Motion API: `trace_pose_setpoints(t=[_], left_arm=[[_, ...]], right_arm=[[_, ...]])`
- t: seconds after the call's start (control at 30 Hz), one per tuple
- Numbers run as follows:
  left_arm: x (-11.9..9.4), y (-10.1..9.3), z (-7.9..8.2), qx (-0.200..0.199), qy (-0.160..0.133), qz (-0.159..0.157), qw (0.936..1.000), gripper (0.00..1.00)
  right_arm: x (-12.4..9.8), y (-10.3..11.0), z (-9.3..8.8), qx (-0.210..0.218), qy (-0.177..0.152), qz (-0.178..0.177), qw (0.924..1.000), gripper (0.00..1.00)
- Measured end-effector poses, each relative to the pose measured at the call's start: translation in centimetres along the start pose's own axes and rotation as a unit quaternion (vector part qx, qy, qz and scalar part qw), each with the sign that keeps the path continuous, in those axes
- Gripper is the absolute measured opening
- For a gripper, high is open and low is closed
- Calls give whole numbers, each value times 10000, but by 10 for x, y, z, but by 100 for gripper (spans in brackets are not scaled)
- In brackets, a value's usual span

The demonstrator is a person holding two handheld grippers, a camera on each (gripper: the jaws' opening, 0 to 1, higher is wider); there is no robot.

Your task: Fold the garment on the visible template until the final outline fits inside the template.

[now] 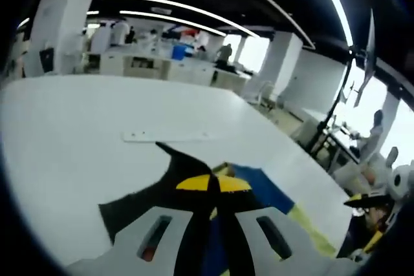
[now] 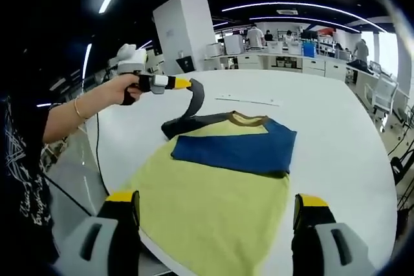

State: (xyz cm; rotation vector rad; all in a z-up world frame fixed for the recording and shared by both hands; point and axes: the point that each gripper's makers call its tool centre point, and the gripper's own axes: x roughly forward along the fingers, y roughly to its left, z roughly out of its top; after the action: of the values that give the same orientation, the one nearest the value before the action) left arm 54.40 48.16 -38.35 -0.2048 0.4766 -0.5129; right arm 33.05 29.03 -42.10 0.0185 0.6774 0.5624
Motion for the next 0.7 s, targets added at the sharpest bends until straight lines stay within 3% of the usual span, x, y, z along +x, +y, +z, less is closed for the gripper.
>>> trace_pose_setpoints(t=[0.23, 0.4, 0.7], left_arm=[[16, -26, -9, 226, -2, -150, 9996, 0], [24, -53, -22, 216, 91, -411, 9989, 0], [31, -94, -25, 279, 12, -909, 9955, 0]], right_arm=[[1, -1, -5, -228, 138, 13, 9996, 100], [-1, 1, -2, -302, 41, 10, 9995, 100], [0, 2, -4, -374, 40, 45, 9993, 100]])
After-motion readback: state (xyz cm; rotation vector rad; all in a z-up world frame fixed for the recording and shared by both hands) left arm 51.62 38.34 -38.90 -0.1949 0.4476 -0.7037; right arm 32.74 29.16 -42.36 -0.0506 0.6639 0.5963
